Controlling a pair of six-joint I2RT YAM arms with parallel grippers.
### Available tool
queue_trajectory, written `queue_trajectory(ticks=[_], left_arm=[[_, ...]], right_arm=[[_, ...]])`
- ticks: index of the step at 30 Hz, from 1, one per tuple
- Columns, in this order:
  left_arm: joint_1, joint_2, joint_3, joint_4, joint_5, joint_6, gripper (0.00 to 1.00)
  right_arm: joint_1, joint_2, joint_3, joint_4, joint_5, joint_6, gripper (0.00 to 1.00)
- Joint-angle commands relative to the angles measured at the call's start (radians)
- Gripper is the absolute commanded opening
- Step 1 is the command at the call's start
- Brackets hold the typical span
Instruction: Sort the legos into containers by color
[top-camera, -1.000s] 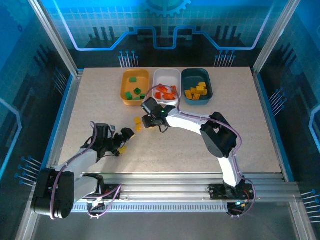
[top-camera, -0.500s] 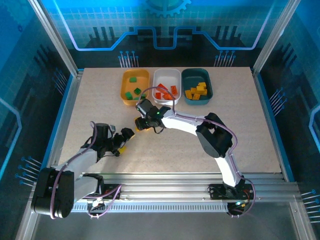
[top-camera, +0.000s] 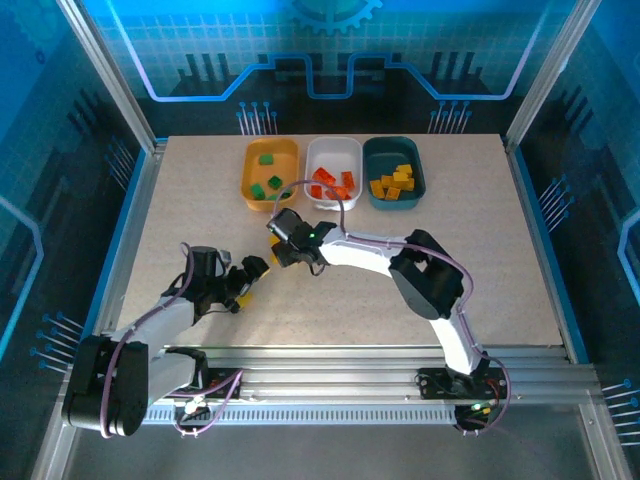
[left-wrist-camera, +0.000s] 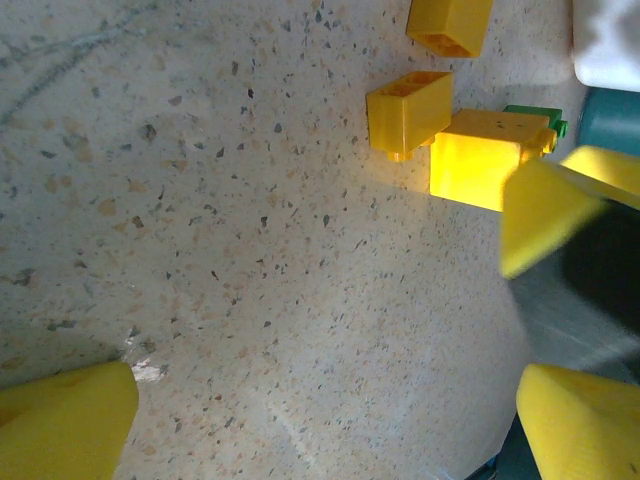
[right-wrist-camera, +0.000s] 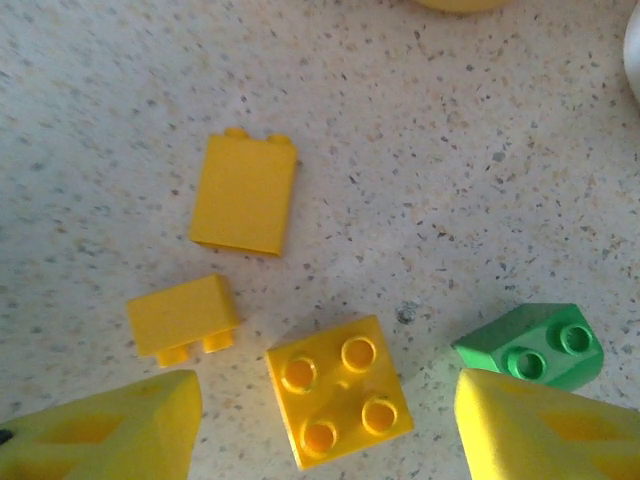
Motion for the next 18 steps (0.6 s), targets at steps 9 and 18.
queue_trajectory(ticks=[9, 18], left_arm=[[-0.009, 0.053, -0.028, 0.076, -0.004, 0.04, 0.99], [-0.232, -0.002, 0.172, -0.222, -0.267, 0.242, 0.98]], right_arm=[[-0.013, 0.024, 0.012, 0.006, -0.042, -0.048, 0.43], [-0.177, -0.23, -0.097, 0.029, -0.009, -0.035, 0.4]])
